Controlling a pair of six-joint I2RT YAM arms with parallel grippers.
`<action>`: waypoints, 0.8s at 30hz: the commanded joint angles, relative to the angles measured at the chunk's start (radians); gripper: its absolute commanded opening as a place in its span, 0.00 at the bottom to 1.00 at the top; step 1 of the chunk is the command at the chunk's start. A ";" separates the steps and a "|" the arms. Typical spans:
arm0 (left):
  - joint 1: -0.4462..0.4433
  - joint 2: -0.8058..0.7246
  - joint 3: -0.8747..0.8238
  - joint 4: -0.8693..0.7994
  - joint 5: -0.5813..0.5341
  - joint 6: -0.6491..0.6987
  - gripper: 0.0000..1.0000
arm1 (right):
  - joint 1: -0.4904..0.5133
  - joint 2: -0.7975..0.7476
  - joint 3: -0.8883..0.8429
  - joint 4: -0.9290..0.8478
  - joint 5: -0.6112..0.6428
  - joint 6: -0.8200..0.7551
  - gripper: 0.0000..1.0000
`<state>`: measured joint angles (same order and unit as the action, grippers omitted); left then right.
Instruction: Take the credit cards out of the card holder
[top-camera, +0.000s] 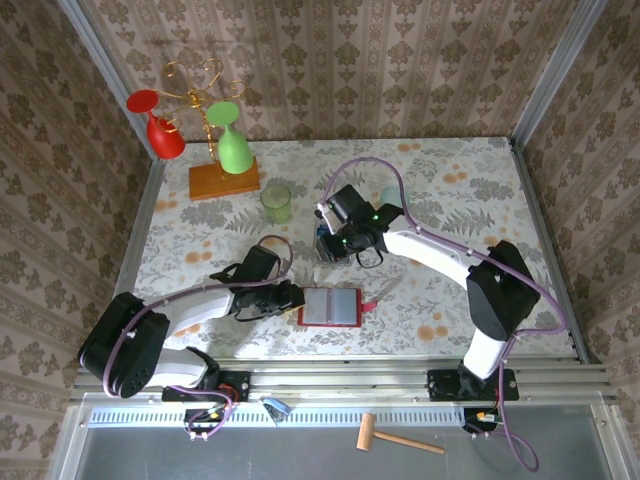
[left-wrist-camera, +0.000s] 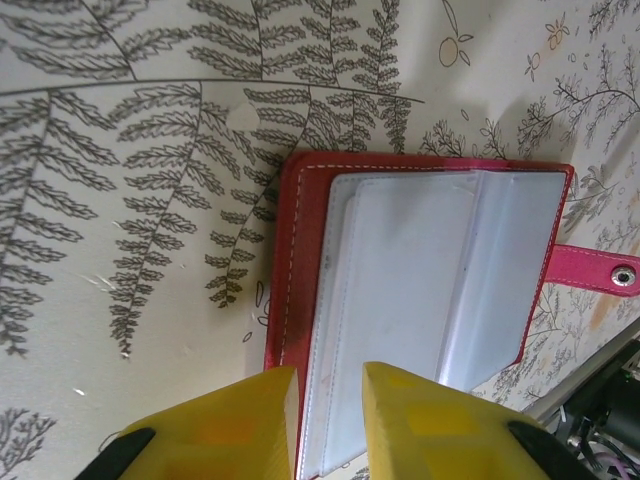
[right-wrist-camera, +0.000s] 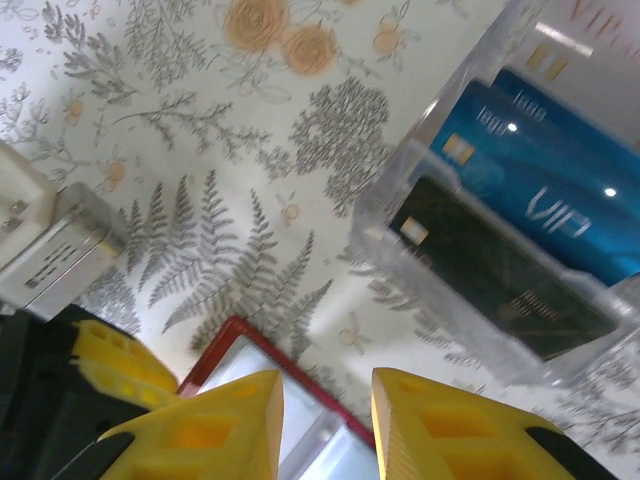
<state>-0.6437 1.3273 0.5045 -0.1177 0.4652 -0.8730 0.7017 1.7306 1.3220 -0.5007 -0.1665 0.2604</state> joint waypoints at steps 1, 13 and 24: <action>-0.018 0.003 -0.009 0.012 -0.024 -0.028 0.24 | 0.010 -0.066 -0.062 0.068 -0.039 0.144 0.28; -0.053 0.010 -0.012 0.015 -0.040 -0.044 0.24 | 0.024 -0.134 -0.267 0.156 -0.174 0.477 0.20; -0.053 -0.045 -0.032 -0.023 -0.079 -0.048 0.17 | 0.101 -0.086 -0.418 0.383 -0.283 0.681 0.18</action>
<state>-0.6926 1.3060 0.4858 -0.1158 0.4103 -0.9138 0.7879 1.6234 0.9279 -0.2054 -0.4061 0.8581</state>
